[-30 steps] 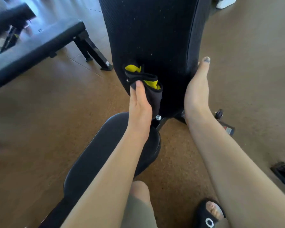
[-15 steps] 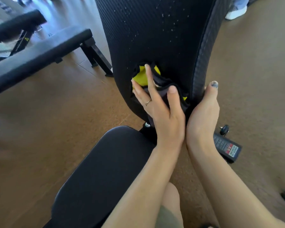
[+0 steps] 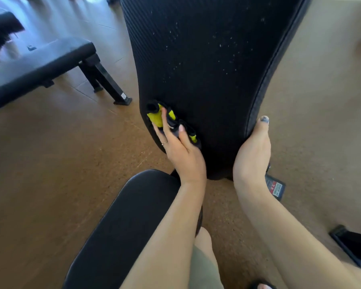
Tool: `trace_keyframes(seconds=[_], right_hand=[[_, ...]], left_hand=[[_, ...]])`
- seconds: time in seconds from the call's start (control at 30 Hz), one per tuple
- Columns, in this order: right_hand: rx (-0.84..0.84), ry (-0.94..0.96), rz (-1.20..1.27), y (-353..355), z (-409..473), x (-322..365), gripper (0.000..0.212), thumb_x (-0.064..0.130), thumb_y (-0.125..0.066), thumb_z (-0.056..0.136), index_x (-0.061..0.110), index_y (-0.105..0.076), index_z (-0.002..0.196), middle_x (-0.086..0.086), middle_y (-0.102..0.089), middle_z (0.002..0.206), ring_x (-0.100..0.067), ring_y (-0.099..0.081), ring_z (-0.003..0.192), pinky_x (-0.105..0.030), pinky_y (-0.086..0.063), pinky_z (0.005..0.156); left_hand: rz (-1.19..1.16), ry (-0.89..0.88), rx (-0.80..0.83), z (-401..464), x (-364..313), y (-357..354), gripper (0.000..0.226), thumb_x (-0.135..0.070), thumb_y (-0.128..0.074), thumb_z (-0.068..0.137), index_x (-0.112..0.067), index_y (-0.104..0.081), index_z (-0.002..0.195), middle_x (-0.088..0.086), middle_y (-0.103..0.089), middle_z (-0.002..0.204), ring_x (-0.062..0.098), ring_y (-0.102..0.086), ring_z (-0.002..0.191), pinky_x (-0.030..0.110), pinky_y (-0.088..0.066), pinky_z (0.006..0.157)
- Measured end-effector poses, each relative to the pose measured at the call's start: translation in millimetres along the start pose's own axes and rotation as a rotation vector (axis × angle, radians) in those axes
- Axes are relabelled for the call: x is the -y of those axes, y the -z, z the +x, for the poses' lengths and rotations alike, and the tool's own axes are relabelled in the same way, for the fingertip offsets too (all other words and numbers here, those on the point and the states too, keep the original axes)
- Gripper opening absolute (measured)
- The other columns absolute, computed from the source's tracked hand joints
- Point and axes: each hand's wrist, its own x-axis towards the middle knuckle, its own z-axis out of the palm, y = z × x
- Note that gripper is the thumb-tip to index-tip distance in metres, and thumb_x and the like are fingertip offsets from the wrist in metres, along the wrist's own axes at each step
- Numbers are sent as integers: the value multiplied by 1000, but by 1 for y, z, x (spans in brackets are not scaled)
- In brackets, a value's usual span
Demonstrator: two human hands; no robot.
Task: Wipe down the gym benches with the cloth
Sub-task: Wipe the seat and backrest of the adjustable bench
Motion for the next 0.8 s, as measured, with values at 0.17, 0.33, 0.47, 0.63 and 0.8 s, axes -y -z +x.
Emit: trace_keyframes(seconds=[0.17,0.33,0.47,0.63,0.8], right_hand=[[-29,-59,-16,-3,-8,14,54,56,-25,107,25,-64,128,4,-67,126,-14,-61,115,-42,-45,111],[-29,-25,-117,4,-7,27,60,60,-24,103,25,-66,80,-2,-71,90,-21,-63,87,-43,-48,90],[26,42,-92,-3,-3,60,71,68,-21,98,23,-75,111,0,-76,111,-20,-69,107,-51,-46,111],[49,102,-112,-11,-3,60,64,56,-18,109,18,-63,135,3,-67,131,-15,-61,120,-42,-44,114],[-60,198,-92,-14,0,45,57,53,-20,107,19,-63,91,4,-70,94,-15,-64,92,-45,-52,93]], left_hand=[[194,-261,21,-4,-33,1,51,-37,-33,107,-31,-25,157,8,-16,170,24,-7,159,50,-8,129],[229,-743,204,-4,-71,-11,48,-35,-30,110,-19,-33,155,18,-19,167,38,-10,156,52,-7,127],[224,-779,214,16,-46,-5,50,-17,-47,105,-26,-31,151,14,-18,164,37,-14,154,48,-13,126],[122,-481,147,10,-8,-3,55,-18,-43,105,-32,-25,155,17,-15,168,25,-7,158,59,-25,123],[77,-421,87,-6,-19,-7,49,-24,-40,107,-30,-30,155,2,-12,168,29,-9,158,63,-24,122]])
